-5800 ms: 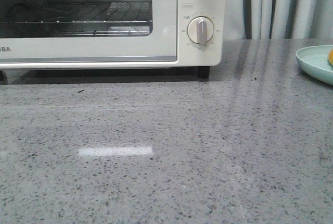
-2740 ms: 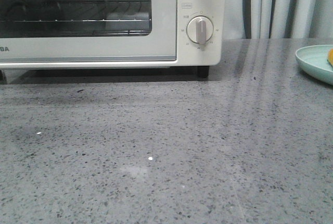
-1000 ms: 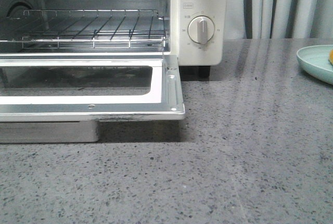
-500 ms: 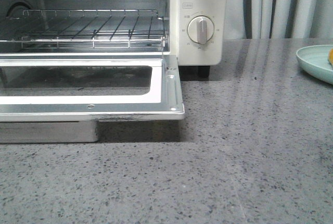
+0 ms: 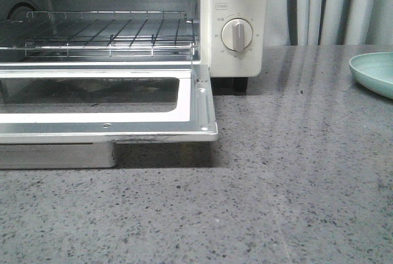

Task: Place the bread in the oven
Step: 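Lift the bread roll with the right gripper and carry it into the oven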

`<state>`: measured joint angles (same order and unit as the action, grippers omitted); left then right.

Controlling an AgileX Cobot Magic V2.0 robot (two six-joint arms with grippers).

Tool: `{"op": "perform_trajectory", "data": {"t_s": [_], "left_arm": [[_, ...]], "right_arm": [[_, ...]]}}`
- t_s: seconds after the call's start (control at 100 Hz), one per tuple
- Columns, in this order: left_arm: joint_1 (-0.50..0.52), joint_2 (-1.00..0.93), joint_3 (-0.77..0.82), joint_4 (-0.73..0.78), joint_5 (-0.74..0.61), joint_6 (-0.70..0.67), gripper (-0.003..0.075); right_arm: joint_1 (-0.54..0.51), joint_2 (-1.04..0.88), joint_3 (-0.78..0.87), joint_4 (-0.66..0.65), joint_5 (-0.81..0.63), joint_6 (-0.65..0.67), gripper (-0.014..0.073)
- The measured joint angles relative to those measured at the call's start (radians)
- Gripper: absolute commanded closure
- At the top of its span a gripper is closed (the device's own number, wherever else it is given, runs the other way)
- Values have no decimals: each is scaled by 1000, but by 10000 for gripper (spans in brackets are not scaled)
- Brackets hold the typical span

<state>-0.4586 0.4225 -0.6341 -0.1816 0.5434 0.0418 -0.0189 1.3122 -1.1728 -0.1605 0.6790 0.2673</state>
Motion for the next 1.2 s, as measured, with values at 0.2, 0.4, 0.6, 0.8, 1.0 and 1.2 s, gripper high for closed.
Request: {"op": "perform_trajectory", "data": {"t_s": [0.2,0.4,0.6,0.8,1.0,1.2], "left_arm": [[0,0,0,0,-32,18,741],[0,0,0,0,-54,24,741],[0,0,0,0,-56,26,741],[0,0,0,-2,-39,26,741],[0,0,0,-2,-18,26,741],[0,0,0,-2,-18,26,741]], "right_arm": [[257,-165,-200,-2,-171,-57,665],[639,-81,-330,-2,-193,-139,665],[891,124,-341,-30,-146,-218,665],[923,270,-341,-46,-112,-227,665],[923,340,-341,-64,-111,-229,665],[923,423,-341,-149,-111,-229,665]]}}
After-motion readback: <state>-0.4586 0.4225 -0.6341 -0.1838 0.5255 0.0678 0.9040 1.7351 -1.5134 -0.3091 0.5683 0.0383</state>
